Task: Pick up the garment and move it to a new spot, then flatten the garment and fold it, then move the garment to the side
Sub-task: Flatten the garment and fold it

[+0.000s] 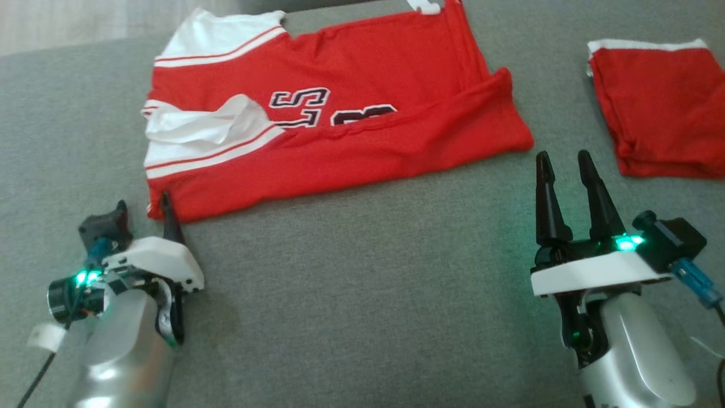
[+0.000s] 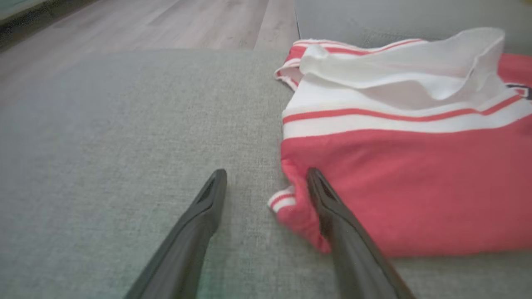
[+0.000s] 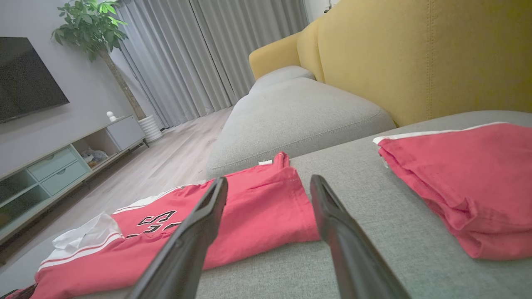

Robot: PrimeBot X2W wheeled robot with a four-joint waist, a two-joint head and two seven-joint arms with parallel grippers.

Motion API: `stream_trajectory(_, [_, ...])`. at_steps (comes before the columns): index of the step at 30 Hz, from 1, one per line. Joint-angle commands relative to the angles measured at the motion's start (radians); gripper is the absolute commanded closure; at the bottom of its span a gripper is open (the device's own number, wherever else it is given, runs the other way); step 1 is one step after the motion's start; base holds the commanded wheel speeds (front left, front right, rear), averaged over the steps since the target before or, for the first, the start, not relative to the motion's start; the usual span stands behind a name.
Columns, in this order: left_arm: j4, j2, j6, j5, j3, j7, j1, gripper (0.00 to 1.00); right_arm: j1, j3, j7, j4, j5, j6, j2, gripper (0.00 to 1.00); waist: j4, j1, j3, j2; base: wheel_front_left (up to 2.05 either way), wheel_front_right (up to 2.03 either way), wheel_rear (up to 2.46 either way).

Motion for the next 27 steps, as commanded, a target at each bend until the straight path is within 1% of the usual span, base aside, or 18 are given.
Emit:
stream_trajectory(1, [0.021,0.04,0.006,-0.01,0.034,0.015,-0.049,0.0,-0.032,0.03,-0.011,-0.04,0.011,-0.001,-0.002,0.0,-0.018,-0.0002,0.018,-0.0001,0.0,0.0,0.0])
stream_trajectory(3, [0.067,0.044,-0.005,-0.013,0.028,0.043,-0.059,0.0,-0.032,0.035,-0.011,-0.042,0.016,-0.001,-0.002,0.0,-0.024,-0.0002,0.022,-0.0001,0.0,0.0,0.0])
stream_trajectory(7, [0.133,0.037,-0.046,-0.02,0.006,0.101,-0.068,0.0,-0.032,0.041,-0.011,-0.043,0.023,-0.001,-0.002,0.0,-0.029,-0.0002,0.021,-0.0001,0.0,0.0,0.0])
stream_trajectory(8, [0.142,0.035,-0.052,-0.022,0.003,0.106,-0.068,0.55,-0.033,0.041,-0.011,-0.042,0.024,-0.001,-0.002,0.0,-0.029,-0.0002,0.018,-0.0001,0.0,0.0,0.0])
stream_trajectory(9, [0.149,0.034,-0.056,-0.023,0.001,0.106,-0.069,1.0,-0.034,0.041,-0.011,-0.041,0.025,-0.001,-0.002,0.0,-0.028,-0.0002,0.014,-0.0001,0.0,0.0,0.0])
stream_trajectory(14, [0.14,0.023,-0.073,-0.031,0.0,0.038,-0.084,1.0,-0.042,0.042,-0.011,-0.027,0.007,-0.001,-0.002,0.0,-0.009,-0.0002,-0.006,-0.0001,0.0,0.0,0.0])
stream_trajectory(15, [0.14,0.023,-0.073,-0.031,0.0,0.038,-0.084,1.0,-0.042,0.042,-0.011,-0.027,0.007,-0.001,-0.002,0.0,-0.009,-0.0002,-0.006,-0.0001,0.0,0.0,0.0])
stream_trajectory(17, [0.123,0.012,-0.087,-0.035,-0.001,0.001,-0.093,1.0,-0.049,0.037,-0.011,-0.009,-0.011,-0.001,-0.002,0.0,0.003,-0.0002,-0.013,-0.0001,0.0,0.0,0.0])
stream_trajectory(18, [0.099,0.003,-0.096,-0.033,-0.007,-0.034,-0.103,1.0,-0.065,0.032,-0.011,0.024,-0.036,-0.001,-0.002,0.0,0.016,-0.0002,-0.018,-0.0001,0.0,0.0,0.0])
stream_trajectory(20, [0.065,-0.005,-0.108,-0.031,-0.012,-0.063,-0.113,1.0,-0.092,0.022,-0.007,0.069,-0.06,-0.001,-0.002,0.0,0.029,-0.0002,-0.019,-0.0001,0.0,0.0,0.0])
stream_trajectory(24, [-0.023,-0.014,-0.106,-0.016,-0.017,-0.094,-0.123,1.0,-0.174,-0.014,0.057,0.166,-0.1,-0.001,-0.002,0.0,0.054,-0.0002,-0.011,-0.0001,0.0,0.0,0.0])
stream_trajectory(27, [-0.092,-0.016,-0.099,0.002,-0.022,-0.101,-0.12,1.0,-0.249,-0.067,0.125,0.259,-0.146,-0.001,-0.002,0.0,0.071,-0.0002,0.001,-0.0001,0.0,0.0,0.0])
